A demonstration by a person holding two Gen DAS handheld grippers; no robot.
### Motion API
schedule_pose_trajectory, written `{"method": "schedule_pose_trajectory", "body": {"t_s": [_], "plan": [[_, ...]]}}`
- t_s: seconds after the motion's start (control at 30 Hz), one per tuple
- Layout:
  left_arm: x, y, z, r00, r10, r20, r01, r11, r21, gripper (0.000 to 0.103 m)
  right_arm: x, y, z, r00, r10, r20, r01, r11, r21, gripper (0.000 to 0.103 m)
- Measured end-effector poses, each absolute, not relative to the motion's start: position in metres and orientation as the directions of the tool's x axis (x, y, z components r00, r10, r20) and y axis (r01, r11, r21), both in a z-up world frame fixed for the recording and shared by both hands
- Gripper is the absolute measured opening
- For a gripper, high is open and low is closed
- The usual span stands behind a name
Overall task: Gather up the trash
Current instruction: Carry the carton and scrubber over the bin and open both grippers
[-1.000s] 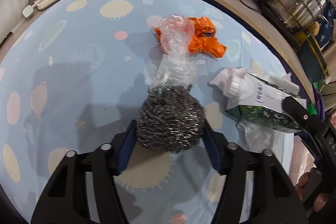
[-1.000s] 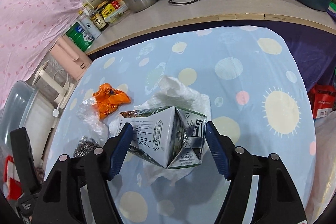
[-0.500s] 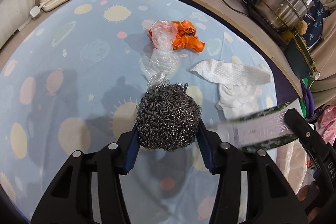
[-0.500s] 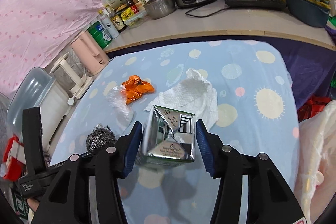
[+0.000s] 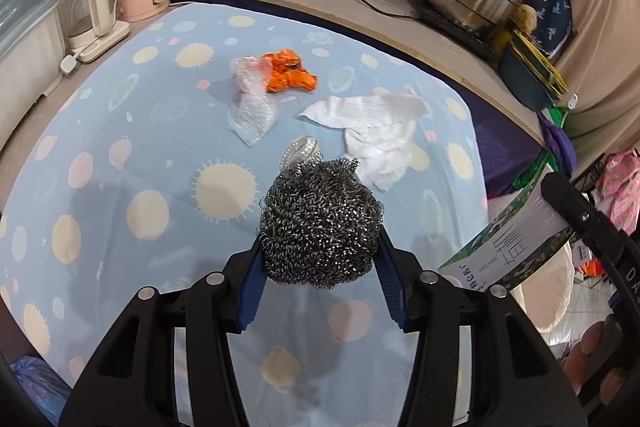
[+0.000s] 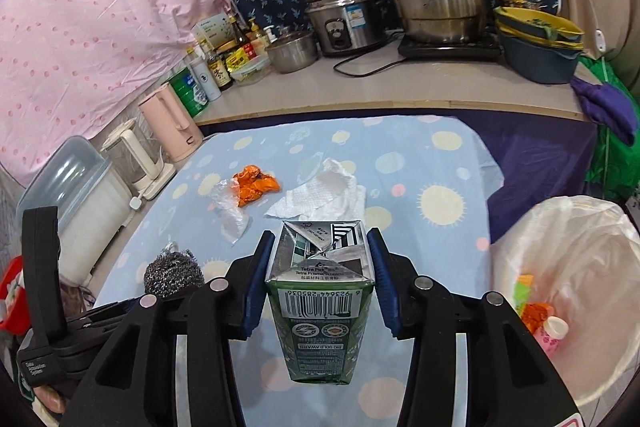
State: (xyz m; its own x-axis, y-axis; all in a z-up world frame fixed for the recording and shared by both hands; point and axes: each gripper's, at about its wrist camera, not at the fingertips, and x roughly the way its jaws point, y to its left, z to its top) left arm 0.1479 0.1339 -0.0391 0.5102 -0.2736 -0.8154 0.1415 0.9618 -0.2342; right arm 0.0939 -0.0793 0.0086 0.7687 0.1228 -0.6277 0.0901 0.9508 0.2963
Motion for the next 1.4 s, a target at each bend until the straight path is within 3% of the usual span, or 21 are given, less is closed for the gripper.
{"method": "schedule_pose_trajectory", "body": {"t_s": [0.8,1.4], "plan": [[0.097,0.014,0.016,0.498,-0.398,-0.771,0.430,0.885,-0.179,0.048,-0.004,-0.197,0.079,0.853,-0.177,-0.490,0.354,0.887,0.296,0.045],[0.060,-0.087,0.035,0.464,-0.474,-0.748,0.620,0.777,-0.107,0.048,-0.042,-0.267,0.076,0.816,-0.318,-0.483,0.496,0.814,0.303,0.045]]}}
